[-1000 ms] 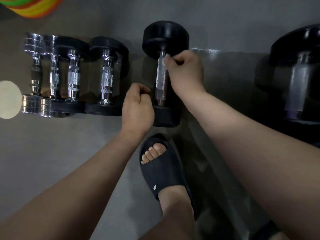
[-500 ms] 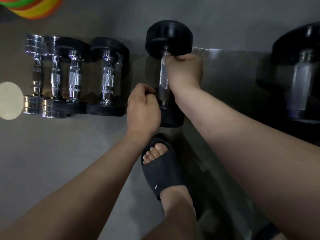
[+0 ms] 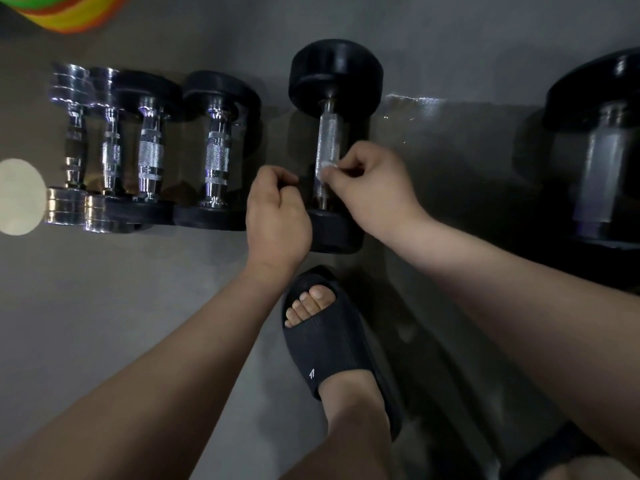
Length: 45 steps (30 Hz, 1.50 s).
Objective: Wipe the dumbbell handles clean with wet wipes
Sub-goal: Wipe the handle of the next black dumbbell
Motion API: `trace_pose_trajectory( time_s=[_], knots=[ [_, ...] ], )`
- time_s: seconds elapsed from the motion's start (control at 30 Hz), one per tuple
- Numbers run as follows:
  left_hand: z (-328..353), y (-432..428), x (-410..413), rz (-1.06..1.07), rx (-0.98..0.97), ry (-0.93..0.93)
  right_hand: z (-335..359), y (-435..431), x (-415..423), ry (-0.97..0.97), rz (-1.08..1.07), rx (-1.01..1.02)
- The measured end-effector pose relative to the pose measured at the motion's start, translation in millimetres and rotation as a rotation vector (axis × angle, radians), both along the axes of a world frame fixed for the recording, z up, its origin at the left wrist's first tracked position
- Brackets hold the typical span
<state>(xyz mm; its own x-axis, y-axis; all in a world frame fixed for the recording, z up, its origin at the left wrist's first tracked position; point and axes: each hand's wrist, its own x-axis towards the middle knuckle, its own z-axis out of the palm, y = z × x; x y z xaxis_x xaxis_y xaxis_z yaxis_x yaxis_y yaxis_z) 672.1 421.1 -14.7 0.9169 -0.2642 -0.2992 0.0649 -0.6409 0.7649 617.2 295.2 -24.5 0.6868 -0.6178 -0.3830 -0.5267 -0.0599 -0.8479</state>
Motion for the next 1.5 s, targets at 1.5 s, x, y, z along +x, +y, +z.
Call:
trace_pose_trajectory(
  time_s=[1.5],
  knots=[
    [1,-8,-8,0.024,0.009,0.031,-12,-17,-9,-0.006,-0.066,0.334]
  ],
)
